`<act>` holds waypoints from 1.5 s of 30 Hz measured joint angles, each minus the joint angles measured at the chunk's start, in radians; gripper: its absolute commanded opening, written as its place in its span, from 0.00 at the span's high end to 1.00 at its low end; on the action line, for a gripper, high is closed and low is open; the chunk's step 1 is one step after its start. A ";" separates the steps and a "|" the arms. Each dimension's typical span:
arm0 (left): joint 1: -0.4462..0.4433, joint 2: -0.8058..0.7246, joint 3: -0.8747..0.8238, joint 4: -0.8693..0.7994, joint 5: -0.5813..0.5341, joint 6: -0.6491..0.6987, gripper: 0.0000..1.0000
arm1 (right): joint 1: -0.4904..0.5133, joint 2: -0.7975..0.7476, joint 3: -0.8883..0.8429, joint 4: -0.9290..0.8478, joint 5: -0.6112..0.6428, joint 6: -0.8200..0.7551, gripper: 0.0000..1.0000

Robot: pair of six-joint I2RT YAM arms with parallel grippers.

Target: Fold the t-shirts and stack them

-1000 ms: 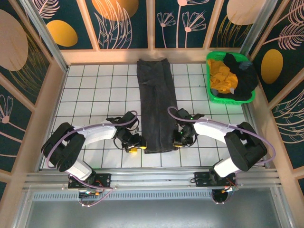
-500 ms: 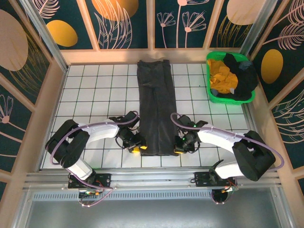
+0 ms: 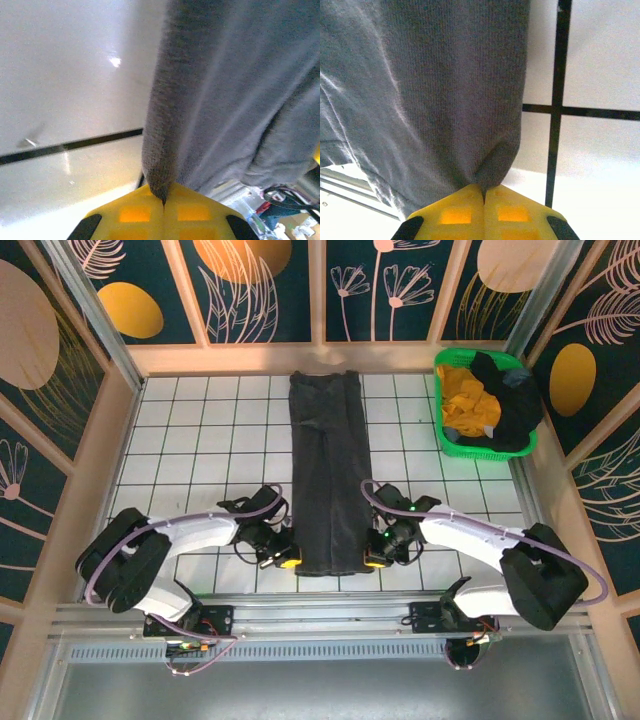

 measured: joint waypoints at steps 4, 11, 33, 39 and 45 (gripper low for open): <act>0.013 -0.058 0.008 0.018 -0.010 -0.032 1.00 | -0.041 0.000 0.064 -0.033 0.004 0.018 1.00; 0.149 -0.047 0.109 0.089 -0.022 -0.082 1.00 | -0.181 0.088 0.295 -0.045 0.014 0.014 1.00; 0.397 0.638 0.845 0.159 -0.071 -0.030 0.51 | -0.427 0.826 1.083 -0.009 0.034 -0.094 0.53; 0.415 0.650 0.860 0.137 -0.125 -0.011 0.37 | -0.457 0.851 1.123 -0.008 0.047 -0.137 0.41; 0.411 0.370 0.554 0.162 -0.151 -0.030 0.46 | -0.464 0.606 0.854 0.050 0.087 -0.142 0.42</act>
